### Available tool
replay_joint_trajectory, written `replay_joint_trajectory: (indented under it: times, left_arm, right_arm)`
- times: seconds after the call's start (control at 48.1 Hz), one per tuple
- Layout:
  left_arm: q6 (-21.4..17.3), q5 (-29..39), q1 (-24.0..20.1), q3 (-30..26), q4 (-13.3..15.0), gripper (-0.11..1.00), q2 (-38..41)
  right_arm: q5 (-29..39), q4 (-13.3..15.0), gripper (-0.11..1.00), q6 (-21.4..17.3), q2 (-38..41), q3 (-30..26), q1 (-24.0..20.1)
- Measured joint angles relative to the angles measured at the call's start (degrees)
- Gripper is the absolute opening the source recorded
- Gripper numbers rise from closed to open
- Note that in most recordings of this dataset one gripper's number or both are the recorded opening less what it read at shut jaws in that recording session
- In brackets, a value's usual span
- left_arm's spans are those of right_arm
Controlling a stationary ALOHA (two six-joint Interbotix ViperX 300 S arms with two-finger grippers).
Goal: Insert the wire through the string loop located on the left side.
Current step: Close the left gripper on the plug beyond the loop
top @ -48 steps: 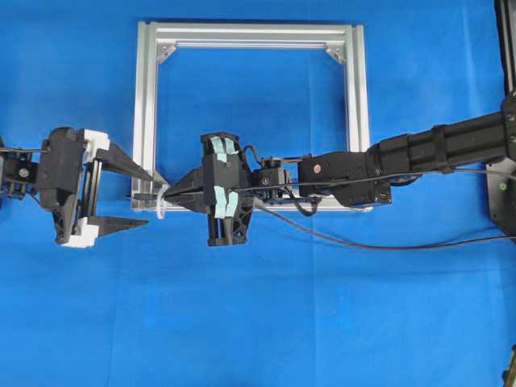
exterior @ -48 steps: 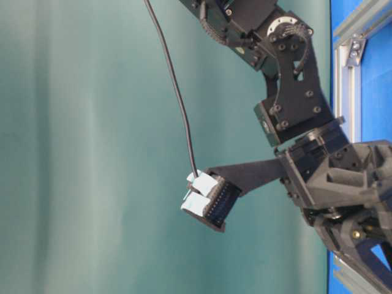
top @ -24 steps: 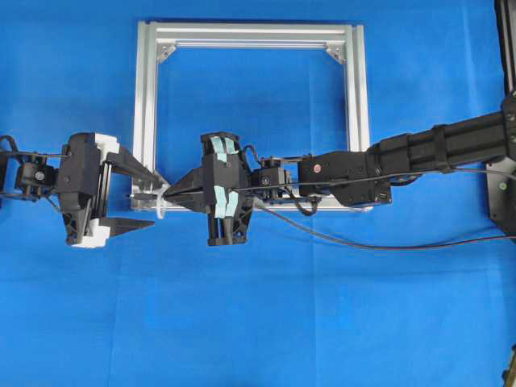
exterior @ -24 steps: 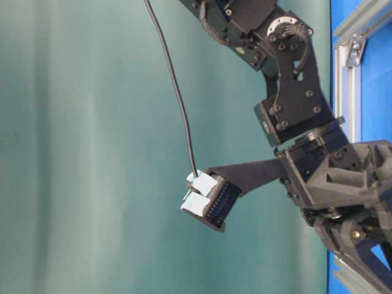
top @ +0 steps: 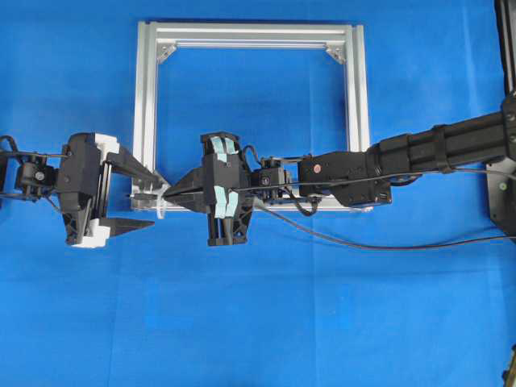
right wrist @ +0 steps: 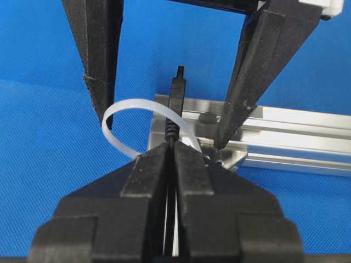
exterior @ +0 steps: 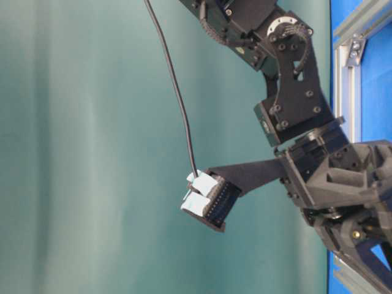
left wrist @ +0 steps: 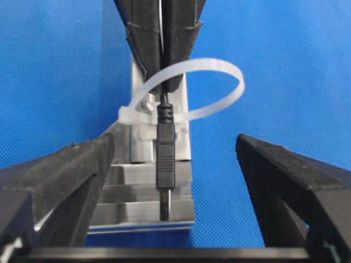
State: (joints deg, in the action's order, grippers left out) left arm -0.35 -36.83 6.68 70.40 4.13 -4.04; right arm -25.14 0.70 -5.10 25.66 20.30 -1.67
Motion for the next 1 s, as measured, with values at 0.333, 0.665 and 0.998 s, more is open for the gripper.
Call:
replay_joint_trajectory:
  times: [0.333,0.665,0.998]
  left_arm:
    - [0.0,0.0,0.09,-0.09,0.0,0.88,0.09]
    - [-0.88,-2.64,0.0,0.18,-0.09,0.44,-1.14]
    - [-0.53,-3.25,-0.18,1.32,-0.09,0.08,-2.55]
  right_arm:
    - [-0.09,0.0,0.0,0.0,0.0,0.0,0.0]
    - [0.0,0.0,0.0,0.0,0.0,0.0,0.0]
    - [-0.09,0.0,0.0,0.0,0.0,-0.09,-0.09]
